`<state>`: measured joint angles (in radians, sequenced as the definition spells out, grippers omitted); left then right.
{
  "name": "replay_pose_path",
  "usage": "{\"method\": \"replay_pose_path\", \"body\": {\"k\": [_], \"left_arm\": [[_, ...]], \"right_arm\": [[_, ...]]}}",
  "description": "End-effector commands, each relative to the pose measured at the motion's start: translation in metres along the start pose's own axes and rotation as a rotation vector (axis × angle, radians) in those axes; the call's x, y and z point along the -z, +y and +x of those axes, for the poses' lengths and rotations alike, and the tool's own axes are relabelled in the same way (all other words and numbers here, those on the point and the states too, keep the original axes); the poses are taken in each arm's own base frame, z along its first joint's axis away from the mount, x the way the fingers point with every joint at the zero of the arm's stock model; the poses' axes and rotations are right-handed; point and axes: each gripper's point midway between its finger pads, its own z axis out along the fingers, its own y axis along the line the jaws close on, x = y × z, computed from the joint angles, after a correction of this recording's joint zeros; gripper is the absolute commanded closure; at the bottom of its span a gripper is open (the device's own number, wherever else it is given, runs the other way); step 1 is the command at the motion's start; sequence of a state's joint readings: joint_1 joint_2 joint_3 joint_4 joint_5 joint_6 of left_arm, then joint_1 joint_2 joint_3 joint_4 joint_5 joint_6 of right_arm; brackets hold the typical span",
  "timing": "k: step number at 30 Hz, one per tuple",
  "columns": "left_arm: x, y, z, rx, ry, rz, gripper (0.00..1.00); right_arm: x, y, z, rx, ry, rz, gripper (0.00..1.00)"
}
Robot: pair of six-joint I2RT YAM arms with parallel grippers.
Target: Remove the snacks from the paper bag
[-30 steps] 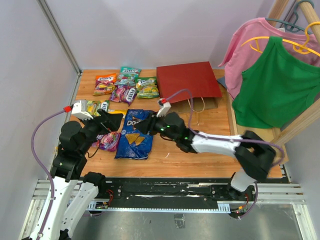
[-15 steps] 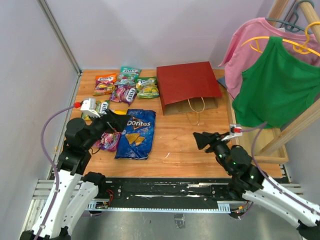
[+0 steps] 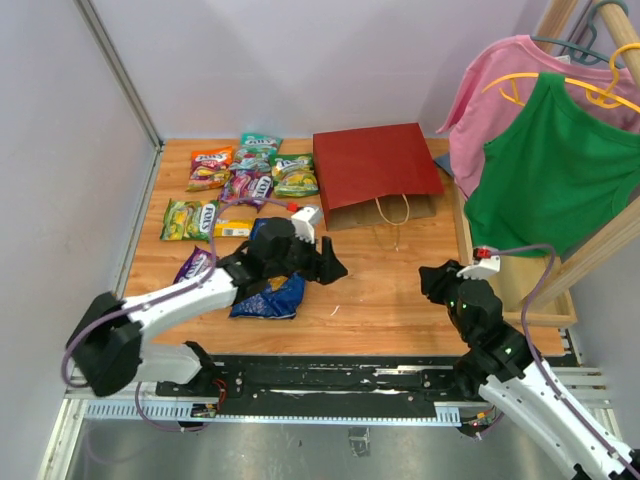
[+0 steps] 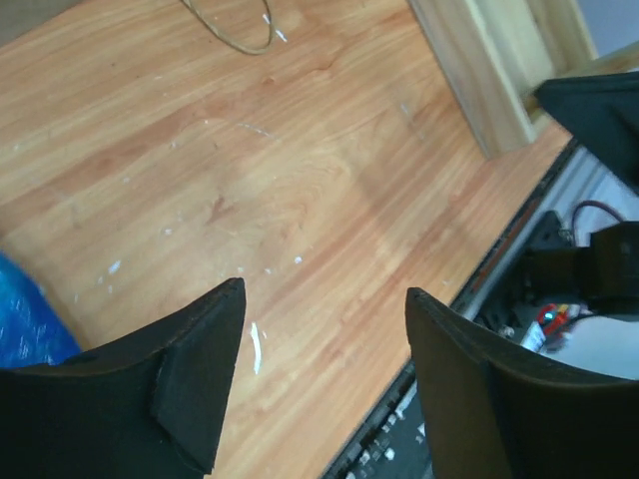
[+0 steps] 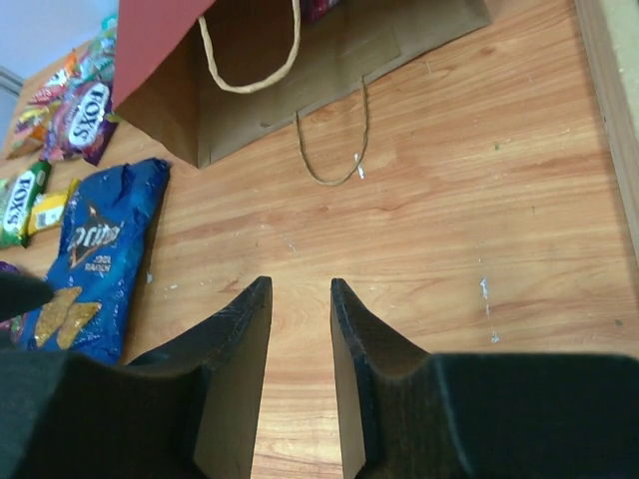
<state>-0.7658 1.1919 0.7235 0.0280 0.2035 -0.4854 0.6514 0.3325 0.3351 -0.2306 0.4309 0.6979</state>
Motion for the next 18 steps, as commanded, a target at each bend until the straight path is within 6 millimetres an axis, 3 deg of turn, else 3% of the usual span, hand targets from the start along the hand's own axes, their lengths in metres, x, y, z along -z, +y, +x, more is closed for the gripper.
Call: {"method": "replay_pose_path", "body": {"k": [1, 3, 8, 18], "left_arm": [[-0.049, -0.018, -0.035, 0.029, -0.124, 0.073, 0.39], [-0.072, -0.023, -0.041, 0.041, -0.131, 0.116, 0.44], [-0.115, -0.051, -0.062, 0.068, -0.154, 0.262, 0.39], [-0.204, -0.034, -0.079, 0.153, -0.109, 0.148, 0.37]], "right_arm": [[0.01, 0.004, -0.021, -0.027, -0.034, -0.027, 0.68], [0.012, 0.001, -0.02, -0.022, -0.033, -0.026, 0.67], [0.017, -0.006, -0.022, -0.002, -0.04, -0.005, 0.67], [0.02, -0.009, -0.03, 0.03, -0.067, 0.004, 0.66]]}}
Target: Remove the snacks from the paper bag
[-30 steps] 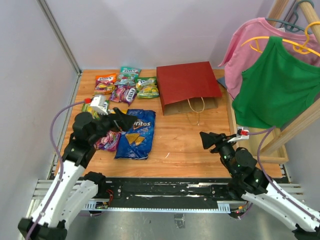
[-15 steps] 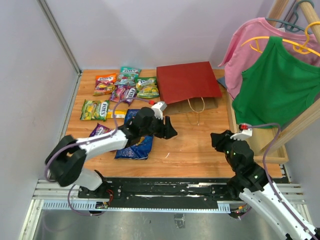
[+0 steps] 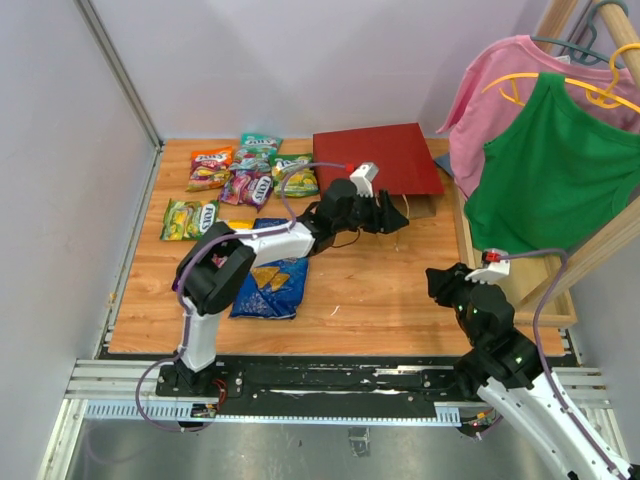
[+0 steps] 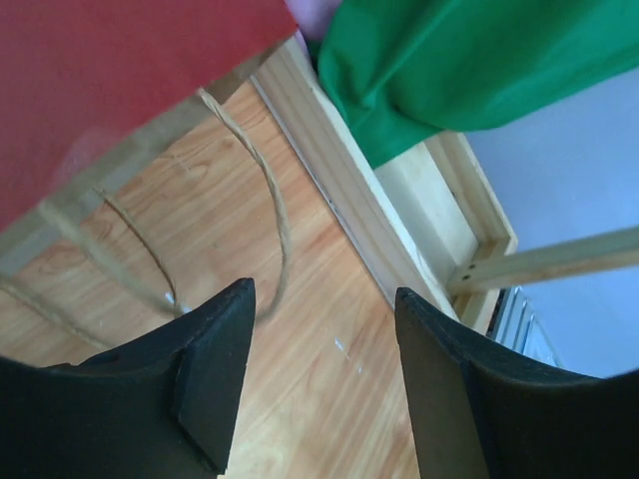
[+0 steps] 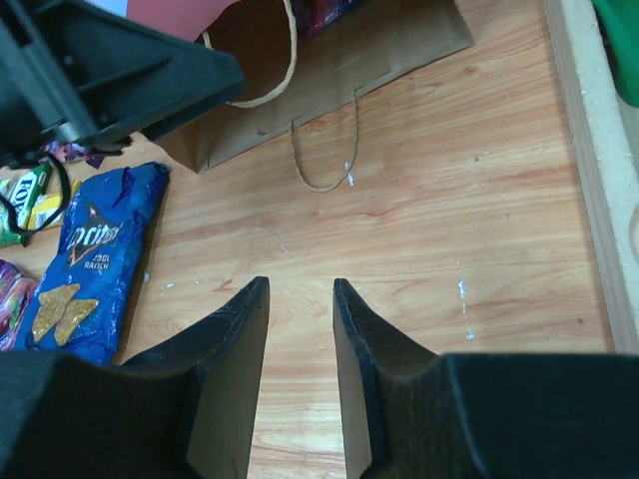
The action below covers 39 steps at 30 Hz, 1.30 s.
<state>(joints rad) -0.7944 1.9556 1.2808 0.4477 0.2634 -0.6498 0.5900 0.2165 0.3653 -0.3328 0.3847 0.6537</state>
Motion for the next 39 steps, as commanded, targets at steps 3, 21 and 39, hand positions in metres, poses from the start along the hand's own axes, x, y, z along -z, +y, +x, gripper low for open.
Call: {"method": "replay_pose_path", "body": {"k": [3, 21, 39], "left_arm": [[-0.034, 0.023, 0.004, 0.068, 0.012, -0.103, 0.34], [0.028, -0.001, -0.005, 0.059, -0.086, -0.081, 0.25], [-0.033, 0.028, -0.003, 0.025, -0.049, -0.143, 0.24]], "right_arm": [[0.005, -0.002, -0.017, 0.033, -0.042, 0.014, 0.66], [0.008, -0.004, -0.018, 0.052, -0.04, 0.01, 0.66], [-0.005, 0.0, -0.016, 0.076, -0.026, 0.011, 0.66]]}}
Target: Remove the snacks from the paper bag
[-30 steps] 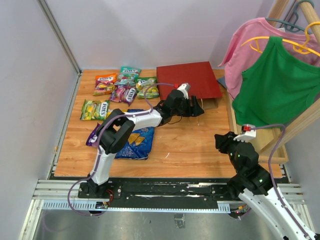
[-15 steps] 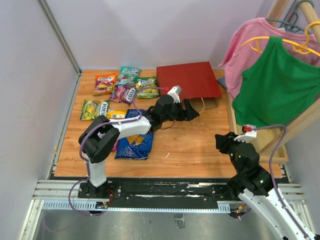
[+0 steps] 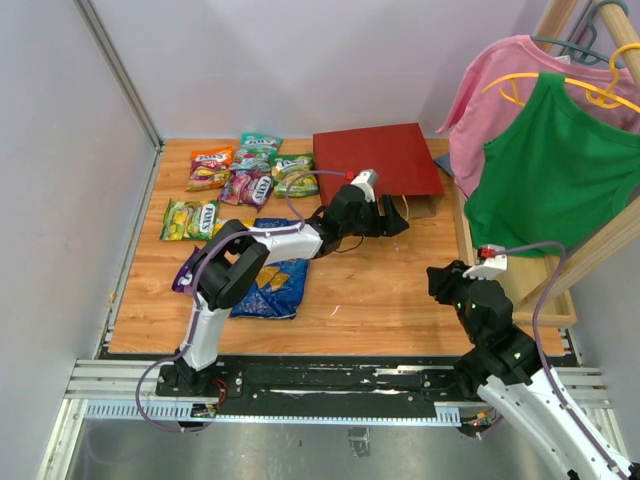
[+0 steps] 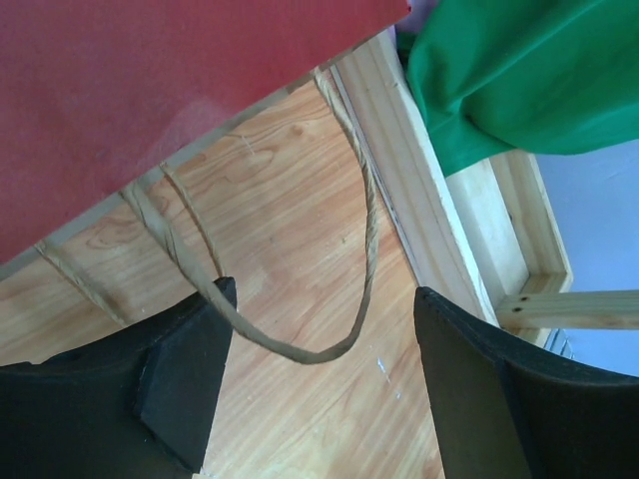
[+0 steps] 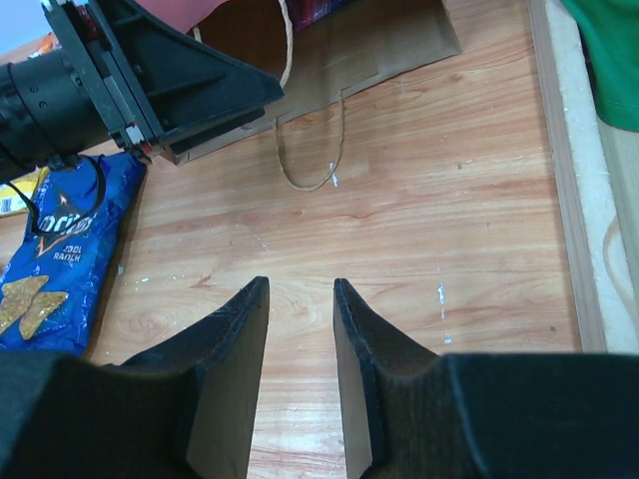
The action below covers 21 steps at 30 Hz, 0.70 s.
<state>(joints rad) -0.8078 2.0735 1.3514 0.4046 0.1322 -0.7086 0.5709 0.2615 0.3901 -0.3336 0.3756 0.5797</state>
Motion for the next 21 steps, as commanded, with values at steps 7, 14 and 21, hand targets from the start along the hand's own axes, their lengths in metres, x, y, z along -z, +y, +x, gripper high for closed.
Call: {"method": "replay_pose_path", "body": {"k": [7, 14, 21], "left_arm": [[-0.008, -0.012, -0.035, -0.08, -0.075, -0.039, 0.38], [-0.006, -0.023, -0.053, -0.1, -0.082, -0.023, 0.95], [0.005, -0.028, -0.075, -0.108, -0.095, -0.019, 0.99]], "right_arm": [[-0.007, 0.003, -0.008, -0.01, -0.028, -0.019, 0.66], [-0.019, 0.004, -0.002, -0.015, -0.009, -0.026, 0.66], [-0.052, 0.015, 0.014, -0.08, 0.042, -0.064, 0.63]]}}
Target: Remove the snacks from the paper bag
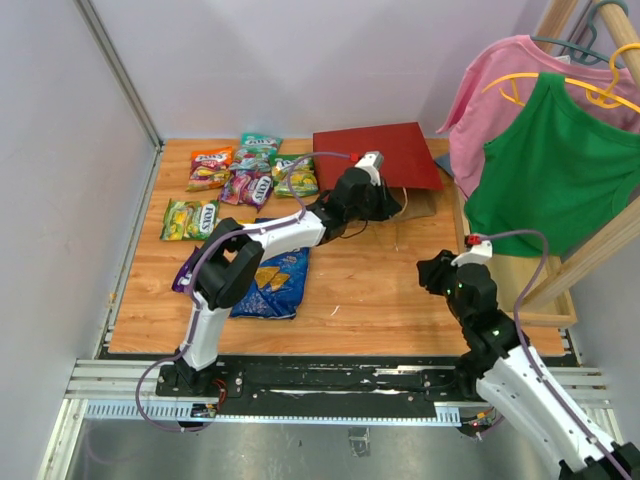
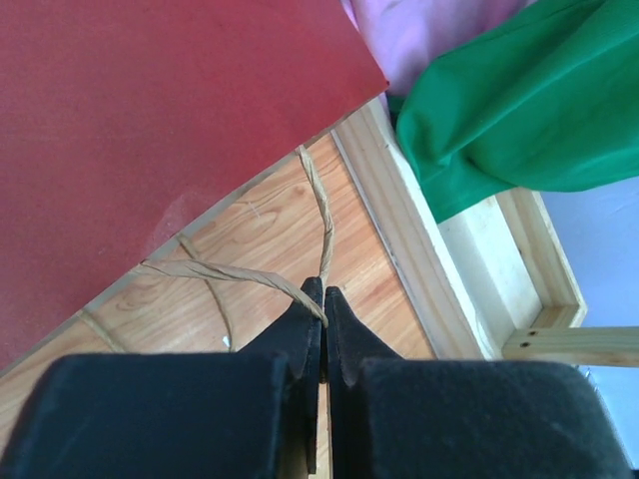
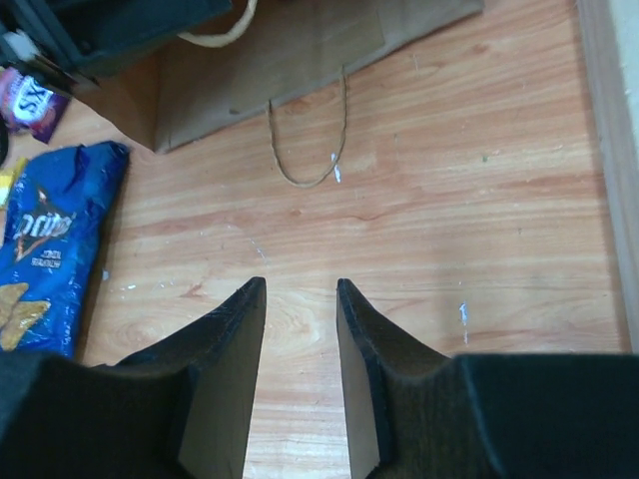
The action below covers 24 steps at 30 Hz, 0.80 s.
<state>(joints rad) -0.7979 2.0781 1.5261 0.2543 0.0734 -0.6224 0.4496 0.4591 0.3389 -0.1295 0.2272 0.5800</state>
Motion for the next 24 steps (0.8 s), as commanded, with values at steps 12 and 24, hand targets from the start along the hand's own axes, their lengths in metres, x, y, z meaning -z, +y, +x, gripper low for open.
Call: {"method": "replay_pose_path", "body": {"k": [12, 24], "left_arm": [[0.022, -0.022, -0.055, 0.116, -0.036, 0.152, 0.98], [0.034, -0.042, -0.075, 0.173, -0.055, 0.204, 0.97]], "right_arm": [[-0.095, 0.011, -0.016, -0.284, -0.094, 0.003, 0.57], [-0.173, 0.014, -0.038, -0.6, -0.235, -0.057, 0.66]]}}
